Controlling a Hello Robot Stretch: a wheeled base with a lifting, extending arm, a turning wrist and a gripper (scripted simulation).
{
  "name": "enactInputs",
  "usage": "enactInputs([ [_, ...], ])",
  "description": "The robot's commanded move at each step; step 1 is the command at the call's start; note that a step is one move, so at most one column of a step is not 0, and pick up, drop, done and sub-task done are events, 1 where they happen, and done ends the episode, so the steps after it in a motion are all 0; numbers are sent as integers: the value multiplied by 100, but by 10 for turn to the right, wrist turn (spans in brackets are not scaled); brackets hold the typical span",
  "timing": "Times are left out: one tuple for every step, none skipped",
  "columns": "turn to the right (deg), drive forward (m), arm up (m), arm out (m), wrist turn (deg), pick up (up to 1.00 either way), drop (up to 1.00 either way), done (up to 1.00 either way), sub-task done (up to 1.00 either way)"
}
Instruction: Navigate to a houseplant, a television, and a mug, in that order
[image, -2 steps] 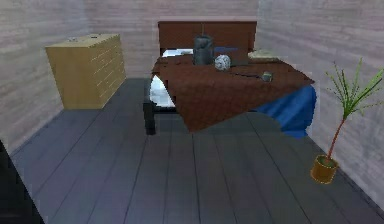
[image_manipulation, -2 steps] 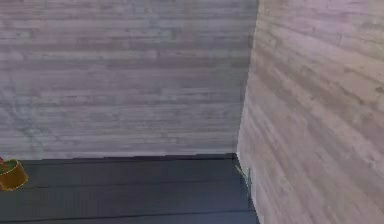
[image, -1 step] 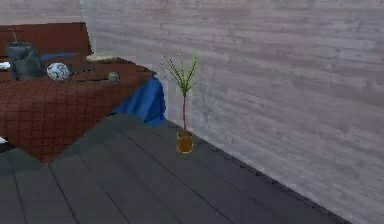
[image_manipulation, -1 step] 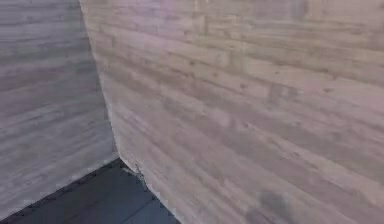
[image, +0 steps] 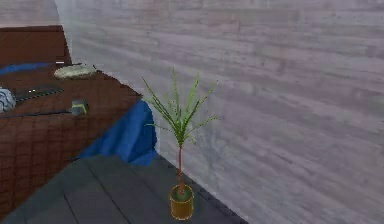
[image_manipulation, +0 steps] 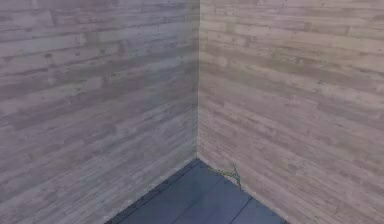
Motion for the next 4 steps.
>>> enactInputs([
  [0, 0, 0, 0, 0, 0, 0, 0, 100],
  [-450, 0, 0, 0, 0, 0, 0, 0, 0],
  [-450, 0, 0, 0, 0, 0, 0, 0, 0],
  [-450, 0, 0, 0, 0, 0, 0, 0, 0],
])
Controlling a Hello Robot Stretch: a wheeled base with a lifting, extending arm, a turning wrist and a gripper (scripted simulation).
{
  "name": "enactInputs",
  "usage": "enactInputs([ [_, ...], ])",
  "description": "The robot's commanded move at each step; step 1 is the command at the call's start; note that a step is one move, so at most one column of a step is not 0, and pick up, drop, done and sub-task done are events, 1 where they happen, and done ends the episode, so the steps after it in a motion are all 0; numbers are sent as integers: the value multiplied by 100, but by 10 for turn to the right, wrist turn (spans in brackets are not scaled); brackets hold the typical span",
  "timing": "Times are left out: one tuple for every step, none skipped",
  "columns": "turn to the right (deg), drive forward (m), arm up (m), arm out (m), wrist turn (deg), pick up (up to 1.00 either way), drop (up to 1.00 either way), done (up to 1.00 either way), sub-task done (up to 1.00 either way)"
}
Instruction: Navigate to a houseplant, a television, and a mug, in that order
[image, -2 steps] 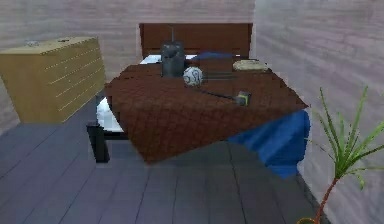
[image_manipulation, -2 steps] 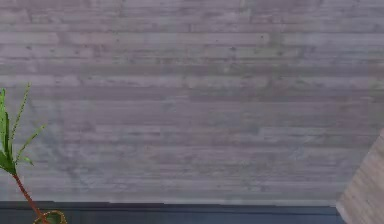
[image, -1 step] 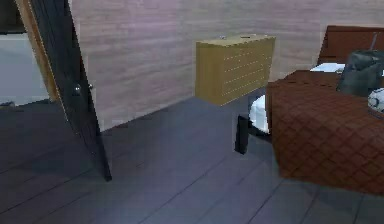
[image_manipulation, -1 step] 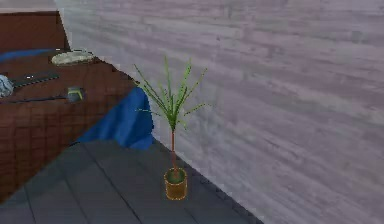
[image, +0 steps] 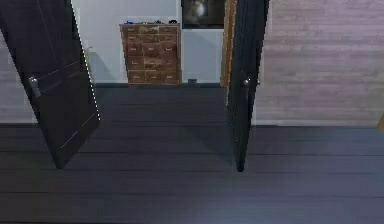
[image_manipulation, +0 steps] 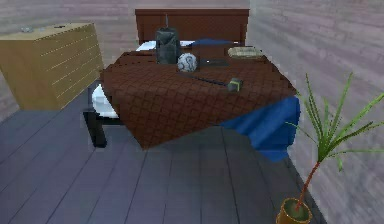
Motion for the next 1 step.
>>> enactInputs([
  [-120, 0, 0, 0, 0, 0, 0, 0, 0],
])
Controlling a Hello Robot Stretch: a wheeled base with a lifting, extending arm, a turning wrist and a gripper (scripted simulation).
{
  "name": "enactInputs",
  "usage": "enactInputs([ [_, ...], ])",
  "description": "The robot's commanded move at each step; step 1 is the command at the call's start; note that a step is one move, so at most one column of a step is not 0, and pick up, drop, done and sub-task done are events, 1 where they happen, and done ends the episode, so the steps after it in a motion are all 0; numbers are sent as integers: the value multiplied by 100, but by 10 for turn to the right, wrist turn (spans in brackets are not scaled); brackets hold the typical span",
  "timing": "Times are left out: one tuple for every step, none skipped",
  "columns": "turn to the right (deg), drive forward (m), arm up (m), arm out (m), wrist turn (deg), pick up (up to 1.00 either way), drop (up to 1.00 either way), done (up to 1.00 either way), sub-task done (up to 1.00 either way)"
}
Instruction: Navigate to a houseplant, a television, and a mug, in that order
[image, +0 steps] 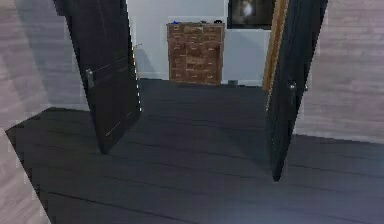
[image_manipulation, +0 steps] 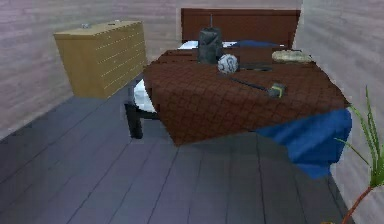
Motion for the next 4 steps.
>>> enactInputs([
  [0, 100, 0, 0, 0, 0, 0, 0, 0],
  [0, 100, 0, 0, 0, 0, 0, 0, 0],
  [-30, 0, 0, 0, 0, 0, 0, 0, 0],
  [0, 95, 0, 0, 0, 0, 0, 0, 0],
])
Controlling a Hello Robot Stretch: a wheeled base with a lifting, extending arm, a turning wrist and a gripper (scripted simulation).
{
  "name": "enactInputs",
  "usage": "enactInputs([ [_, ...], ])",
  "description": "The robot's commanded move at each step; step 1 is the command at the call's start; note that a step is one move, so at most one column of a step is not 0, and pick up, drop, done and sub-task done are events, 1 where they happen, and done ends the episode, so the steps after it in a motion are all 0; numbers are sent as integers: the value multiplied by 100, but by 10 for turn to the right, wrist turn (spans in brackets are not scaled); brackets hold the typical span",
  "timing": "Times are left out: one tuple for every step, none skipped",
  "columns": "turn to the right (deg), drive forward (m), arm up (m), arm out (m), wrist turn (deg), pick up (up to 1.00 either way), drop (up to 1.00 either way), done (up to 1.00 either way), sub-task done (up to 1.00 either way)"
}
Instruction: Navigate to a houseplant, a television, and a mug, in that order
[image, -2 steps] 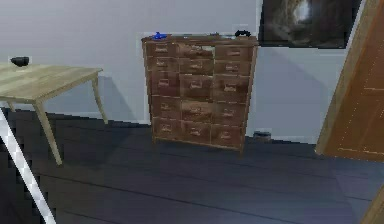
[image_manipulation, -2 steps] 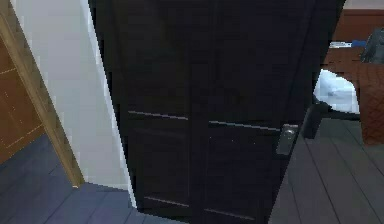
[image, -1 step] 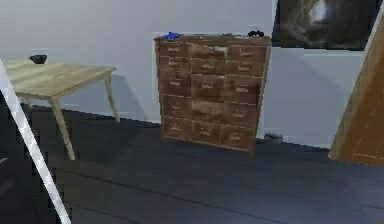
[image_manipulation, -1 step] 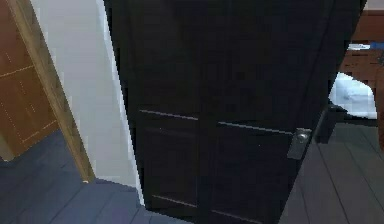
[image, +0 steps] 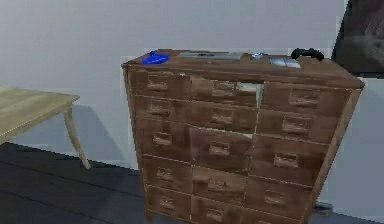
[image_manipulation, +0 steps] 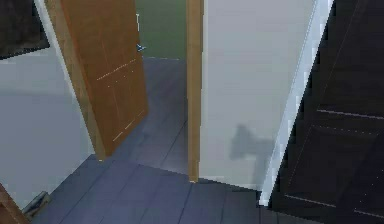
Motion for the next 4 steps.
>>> enactInputs([
  [-90, 0, 0, 0, 0, 0, 0, 0, 0],
  [0, 45, 0, 0, 0, 0, 0, 0, 0],
  [-450, 0, 0, 0, 0, 0, 0, 0, 0],
  [-300, 0, 0, 0, 0, 0, 0, 0, 0],
])
